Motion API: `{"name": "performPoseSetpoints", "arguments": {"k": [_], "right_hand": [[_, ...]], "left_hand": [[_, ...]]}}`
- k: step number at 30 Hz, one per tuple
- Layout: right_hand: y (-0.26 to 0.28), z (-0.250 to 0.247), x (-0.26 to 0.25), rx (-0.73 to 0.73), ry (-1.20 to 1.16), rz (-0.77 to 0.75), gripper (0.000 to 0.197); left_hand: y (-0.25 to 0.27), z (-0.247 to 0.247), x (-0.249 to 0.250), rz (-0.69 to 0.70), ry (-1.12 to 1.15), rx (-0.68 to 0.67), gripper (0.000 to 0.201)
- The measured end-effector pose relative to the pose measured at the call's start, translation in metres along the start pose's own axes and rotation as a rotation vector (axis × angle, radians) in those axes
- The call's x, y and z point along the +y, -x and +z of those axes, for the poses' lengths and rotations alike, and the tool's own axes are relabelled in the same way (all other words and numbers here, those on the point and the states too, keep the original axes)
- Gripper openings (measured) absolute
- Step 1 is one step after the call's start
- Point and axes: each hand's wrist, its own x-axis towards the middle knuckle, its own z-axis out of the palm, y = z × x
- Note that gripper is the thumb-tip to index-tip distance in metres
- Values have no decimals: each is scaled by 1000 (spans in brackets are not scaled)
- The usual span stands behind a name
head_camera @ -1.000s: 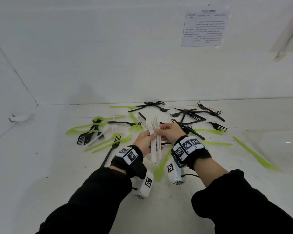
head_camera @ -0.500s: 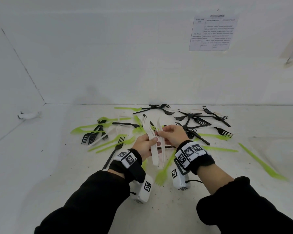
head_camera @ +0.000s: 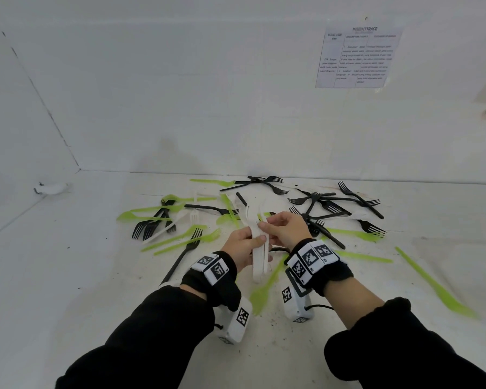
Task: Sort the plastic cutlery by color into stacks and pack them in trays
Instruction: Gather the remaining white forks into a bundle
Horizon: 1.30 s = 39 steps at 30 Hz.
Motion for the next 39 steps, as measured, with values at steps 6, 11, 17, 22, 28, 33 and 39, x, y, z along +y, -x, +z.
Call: {"name": "performPoseSetpoints", "arguments": {"k": [6,11,17,22,28,33,39], "right_hand": [[2,-2,2,-127,-41,-63,8],[1,2,1,-174,-78,-48,13],[-2,20,8,-110,-52,-33,11],[1,27,5,-155,-30,-46,16],[-1,42,-9,-233,-56,5,16],[-4,52,-12,-269,-116,33,11],[-6,64,-18,-275,-37,38,13]], "left_hand": [[2,8,1,-15,21,47,19],[6,10,2,-30,151,99,35],[12,2,2,-17,211,133,28],[15,-11,6,-73,149,124,34],[20,-29,17,-93,99,59,35],[20,-43,22,-105,21,18,36],[22,-48,20,-103,95,58,29]]}}
